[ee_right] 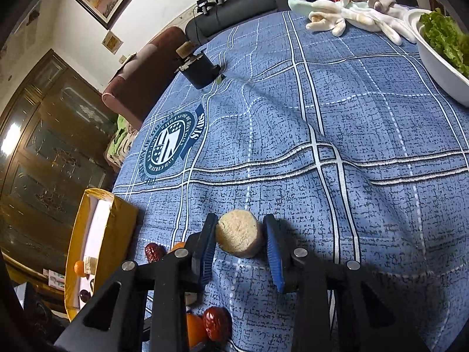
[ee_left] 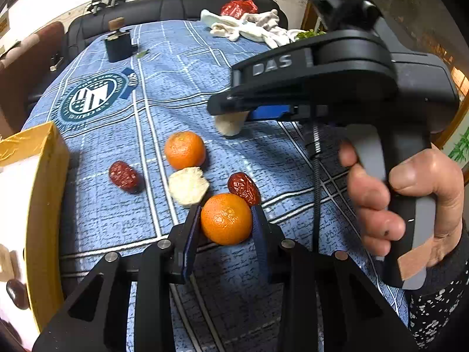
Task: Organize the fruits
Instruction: 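Grasp another mandarin with the left gripper while the right gripper grasps a round yam slice, then carry the mandarin and yam slice into the tray and open both grippers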
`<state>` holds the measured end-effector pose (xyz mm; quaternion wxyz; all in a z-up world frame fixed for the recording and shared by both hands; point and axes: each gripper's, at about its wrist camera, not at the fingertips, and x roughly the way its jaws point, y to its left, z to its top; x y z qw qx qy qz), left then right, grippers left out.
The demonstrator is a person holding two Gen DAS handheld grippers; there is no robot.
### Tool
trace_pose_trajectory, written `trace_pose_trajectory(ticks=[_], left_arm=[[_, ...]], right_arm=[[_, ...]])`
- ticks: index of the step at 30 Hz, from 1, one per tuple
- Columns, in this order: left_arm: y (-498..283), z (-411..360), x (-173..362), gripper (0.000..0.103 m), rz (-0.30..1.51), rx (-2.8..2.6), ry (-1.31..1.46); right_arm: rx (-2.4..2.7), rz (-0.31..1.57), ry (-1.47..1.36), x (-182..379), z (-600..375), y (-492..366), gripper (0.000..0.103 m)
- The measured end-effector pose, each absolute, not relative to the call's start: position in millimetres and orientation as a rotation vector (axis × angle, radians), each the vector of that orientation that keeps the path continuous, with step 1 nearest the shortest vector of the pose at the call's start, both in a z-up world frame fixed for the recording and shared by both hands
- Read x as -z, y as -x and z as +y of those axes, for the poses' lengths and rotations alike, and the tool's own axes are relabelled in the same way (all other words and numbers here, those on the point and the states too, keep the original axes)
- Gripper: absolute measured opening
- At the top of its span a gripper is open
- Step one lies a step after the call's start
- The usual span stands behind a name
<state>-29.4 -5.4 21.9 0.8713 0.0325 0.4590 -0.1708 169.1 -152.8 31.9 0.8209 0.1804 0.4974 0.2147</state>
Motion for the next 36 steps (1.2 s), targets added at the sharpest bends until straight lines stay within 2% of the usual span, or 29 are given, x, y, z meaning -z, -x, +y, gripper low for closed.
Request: trace_pose_trajectory(ticks=[10, 20, 36], left_arm=[[64.0, 20.1, -57.8, 0.032, 0.849, 0.284, -0.063], [96.8, 88.5, -85.6, 0.032, 0.756, 0.122, -0.030], [133.5, 206.8, -73.3, 0.032, 0.755, -0.127, 0.071]], right_arm=[[-0.574, 0.980, -0.467, -55.7, -156.4, -151.0, 0.032], [-0.683, 0.922, -0.420, -72.9, -125.5, -131.4, 0.031], [-0.982, 0.939, -0.235, -99.8, -2.2, -68.0, 0.031]])
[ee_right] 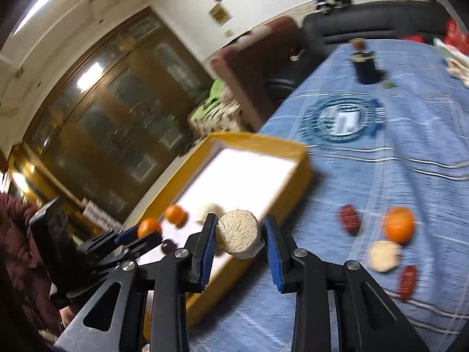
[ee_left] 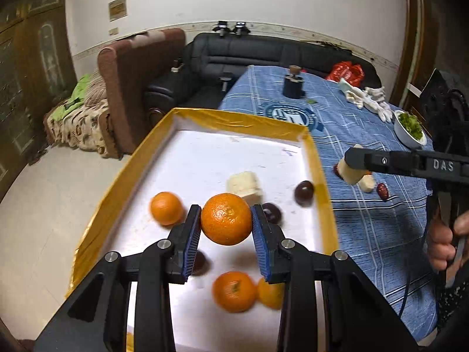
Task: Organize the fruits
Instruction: 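Carry the mandarin and yam slice into the tray and open both grippers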
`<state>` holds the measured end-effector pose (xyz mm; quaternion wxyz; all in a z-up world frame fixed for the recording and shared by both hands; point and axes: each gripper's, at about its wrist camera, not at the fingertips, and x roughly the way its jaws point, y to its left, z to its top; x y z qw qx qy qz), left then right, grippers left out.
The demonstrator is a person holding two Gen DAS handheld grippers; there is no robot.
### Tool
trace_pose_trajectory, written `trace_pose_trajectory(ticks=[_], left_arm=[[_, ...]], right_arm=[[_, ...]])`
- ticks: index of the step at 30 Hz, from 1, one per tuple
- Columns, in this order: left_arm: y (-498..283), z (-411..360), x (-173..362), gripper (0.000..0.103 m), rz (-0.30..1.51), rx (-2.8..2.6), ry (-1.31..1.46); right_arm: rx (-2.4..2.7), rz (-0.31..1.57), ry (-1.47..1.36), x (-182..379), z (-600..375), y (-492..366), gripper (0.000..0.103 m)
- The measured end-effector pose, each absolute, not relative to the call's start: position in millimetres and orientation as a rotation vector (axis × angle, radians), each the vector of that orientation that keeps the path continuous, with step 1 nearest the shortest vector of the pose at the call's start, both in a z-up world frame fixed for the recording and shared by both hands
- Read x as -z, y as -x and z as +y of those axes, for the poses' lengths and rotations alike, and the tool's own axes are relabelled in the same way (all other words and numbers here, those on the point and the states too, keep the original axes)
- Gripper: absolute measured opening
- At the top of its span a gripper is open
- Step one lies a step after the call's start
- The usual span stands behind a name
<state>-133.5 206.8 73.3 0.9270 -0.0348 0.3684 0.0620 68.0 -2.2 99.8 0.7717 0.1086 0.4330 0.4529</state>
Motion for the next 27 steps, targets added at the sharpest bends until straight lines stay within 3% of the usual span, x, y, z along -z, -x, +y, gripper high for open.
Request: trace_pose_trajectory(ticks=[27], left_arm=[[157.8, 270.3, -35.3, 0.032, 0.880, -0.261, 0.125]], right_arm=[[-0.979, 1.105, 0.023, -56.2, 136.7, -16.6, 0.035]])
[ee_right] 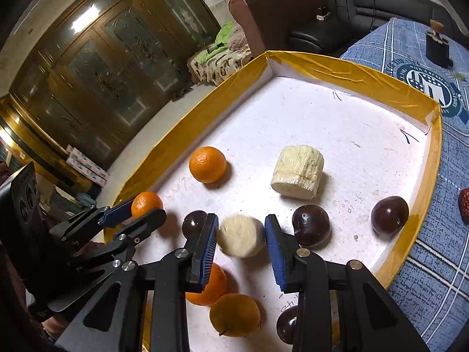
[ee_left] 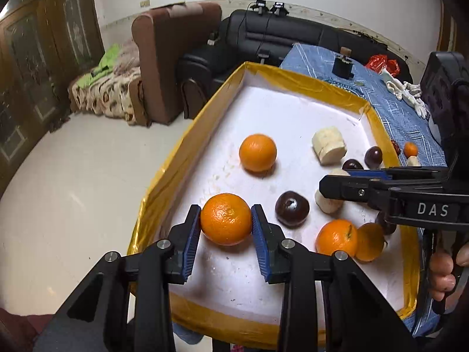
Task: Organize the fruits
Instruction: 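Carry the mandarin and yam slice into the tray and open both grippers, then return both tools to the tablecloth and grasp a red date with each gripper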
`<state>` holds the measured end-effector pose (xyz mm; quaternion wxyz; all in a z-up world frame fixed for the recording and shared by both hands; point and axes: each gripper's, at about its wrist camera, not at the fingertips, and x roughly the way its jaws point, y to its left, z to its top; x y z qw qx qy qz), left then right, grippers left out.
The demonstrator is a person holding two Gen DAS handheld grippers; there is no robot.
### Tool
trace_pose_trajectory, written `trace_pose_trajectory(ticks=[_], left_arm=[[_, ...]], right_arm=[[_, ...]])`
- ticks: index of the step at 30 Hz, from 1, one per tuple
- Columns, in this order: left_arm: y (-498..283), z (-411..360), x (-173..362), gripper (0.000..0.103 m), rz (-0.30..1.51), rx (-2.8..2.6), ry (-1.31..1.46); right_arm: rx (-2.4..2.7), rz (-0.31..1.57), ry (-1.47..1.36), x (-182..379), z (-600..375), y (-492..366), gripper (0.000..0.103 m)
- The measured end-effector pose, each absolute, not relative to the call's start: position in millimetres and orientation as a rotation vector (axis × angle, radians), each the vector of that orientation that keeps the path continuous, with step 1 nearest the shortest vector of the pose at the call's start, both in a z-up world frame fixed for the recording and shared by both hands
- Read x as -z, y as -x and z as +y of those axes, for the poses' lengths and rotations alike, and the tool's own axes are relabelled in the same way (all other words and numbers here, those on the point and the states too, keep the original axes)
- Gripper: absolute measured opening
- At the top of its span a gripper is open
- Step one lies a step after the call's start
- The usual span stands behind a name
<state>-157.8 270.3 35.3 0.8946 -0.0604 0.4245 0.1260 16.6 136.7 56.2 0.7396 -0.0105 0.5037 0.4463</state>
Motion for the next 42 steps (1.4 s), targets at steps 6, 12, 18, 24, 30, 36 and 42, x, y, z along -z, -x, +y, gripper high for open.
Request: trace_pose_trajectory(ticks=[6, 12, 18, 24, 30, 36, 42], left_arm=[[155.9, 267.6, -34.2, 0.038, 0.906, -0.266, 0.122], [161.3, 261.6, -50.6, 0.061, 0.863, -0.337, 0.063], [160.7, 223.9, -78.0, 0.074, 0.788, -0.240, 0.007], [144.5, 150.2, -93.5, 0.074, 0.760, -0.039, -0.130], [115.3, 86.0, -92.3, 0.074, 0.779, 0.135, -0.219], [76.0, 51.2, -80.1, 0.074, 0.856, 0.193, -0.238], [53.3, 42.0, -67.3, 0.074, 0.907, 0.182, -0.247]], right_arm=[[-0.983, 1.114, 0.044, -56.4, 135.1, -15.7, 0.037], [-1.016, 1.041, -0.006, -74.1, 115.5, -16.1, 0.047], [-0.975, 0.944, -0.085, -95.0, 57.4, -34.2, 0.050], [-0.822, 0.942, -0.190, -94.1, -46.9, -81.1, 0.052], [-0.736, 1.028, -0.303, -70.5, -139.3, -111.6, 0.050], [-0.762, 1.118, -0.352, -47.0, -151.6, -122.8, 0.036], [-0.708, 1.179, -0.248, -33.1, -136.4, -110.5, 0.034]])
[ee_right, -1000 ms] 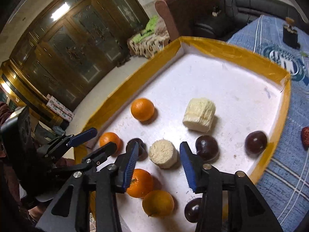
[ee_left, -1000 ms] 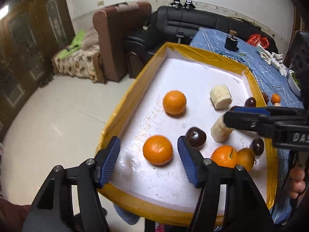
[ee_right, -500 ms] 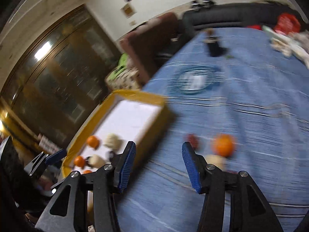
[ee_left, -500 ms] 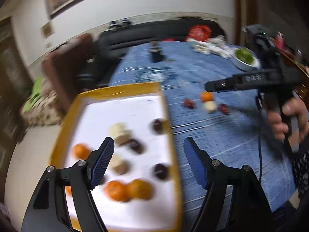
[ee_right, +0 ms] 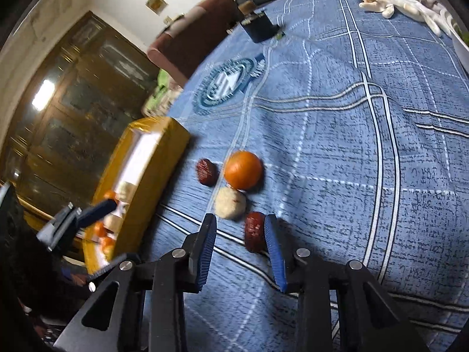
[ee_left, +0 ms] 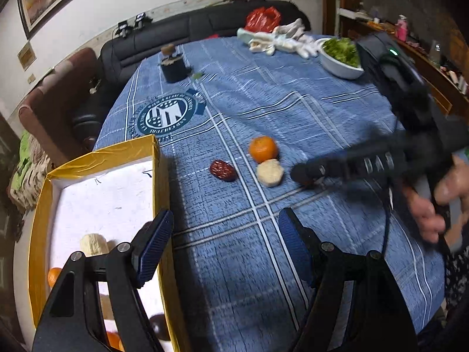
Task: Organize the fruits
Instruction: 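Return both tools to the tablecloth and grasp a red date with each gripper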
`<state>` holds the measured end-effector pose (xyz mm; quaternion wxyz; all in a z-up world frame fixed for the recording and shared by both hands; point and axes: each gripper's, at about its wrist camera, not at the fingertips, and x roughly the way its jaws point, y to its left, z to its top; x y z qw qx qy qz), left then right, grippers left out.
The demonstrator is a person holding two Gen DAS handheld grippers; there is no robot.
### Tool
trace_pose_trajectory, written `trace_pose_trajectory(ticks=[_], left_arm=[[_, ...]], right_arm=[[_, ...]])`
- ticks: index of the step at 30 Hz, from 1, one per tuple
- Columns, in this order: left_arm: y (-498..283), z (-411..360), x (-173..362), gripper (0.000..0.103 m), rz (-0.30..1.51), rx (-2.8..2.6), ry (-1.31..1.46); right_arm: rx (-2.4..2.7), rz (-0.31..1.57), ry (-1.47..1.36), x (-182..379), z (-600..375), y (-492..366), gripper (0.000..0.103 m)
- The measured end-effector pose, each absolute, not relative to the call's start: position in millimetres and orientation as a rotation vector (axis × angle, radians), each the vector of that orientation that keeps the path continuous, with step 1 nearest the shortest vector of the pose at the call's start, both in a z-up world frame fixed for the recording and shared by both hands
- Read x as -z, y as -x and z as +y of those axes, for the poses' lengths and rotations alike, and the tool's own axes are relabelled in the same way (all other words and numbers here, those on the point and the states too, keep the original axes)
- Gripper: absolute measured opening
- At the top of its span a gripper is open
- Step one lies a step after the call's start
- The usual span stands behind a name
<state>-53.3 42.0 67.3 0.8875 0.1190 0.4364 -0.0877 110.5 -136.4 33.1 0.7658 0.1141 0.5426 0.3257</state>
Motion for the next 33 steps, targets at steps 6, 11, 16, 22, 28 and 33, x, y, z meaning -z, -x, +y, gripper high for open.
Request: trace_pose_trajectory(ticks=[6, 11, 16, 22, 28, 33], left_arm=[[9.5, 42.9, -63.0, 0.074, 0.967, 0.153, -0.114], [-26.4, 45.0, -56.6, 0.074, 1.032, 0.118, 0.052], [-41.6, 54.9, -35.8, 0.058, 1.121, 0.105, 0.240], [-46.8, 60.5, -28.3, 0.055, 1.116, 0.083, 0.326], [-36.5, 70.9, -27.0, 0.050, 1.106, 0.091, 0.415], [-37.0, 74.3, -29.0, 0.050, 1.081, 0.084, 0.449]], right_arm=[[-0.680, 1.158, -0.211, -28.4, -133.3, -111.2, 0.019], [-0.694, 1.159, -0.238, -27.7, -146.5, -110.6, 0.019], [-0.714, 1.179, -0.307, -22.3, -150.8, -112.3, 0.018], [-0.713, 1.176, -0.302, -23.9, -148.3, -112.3, 0.018], [-0.709, 1.177, -0.300, -24.7, -147.9, -111.8, 0.018], [-0.711, 1.177, -0.298, -24.6, -145.9, -114.4, 0.018]])
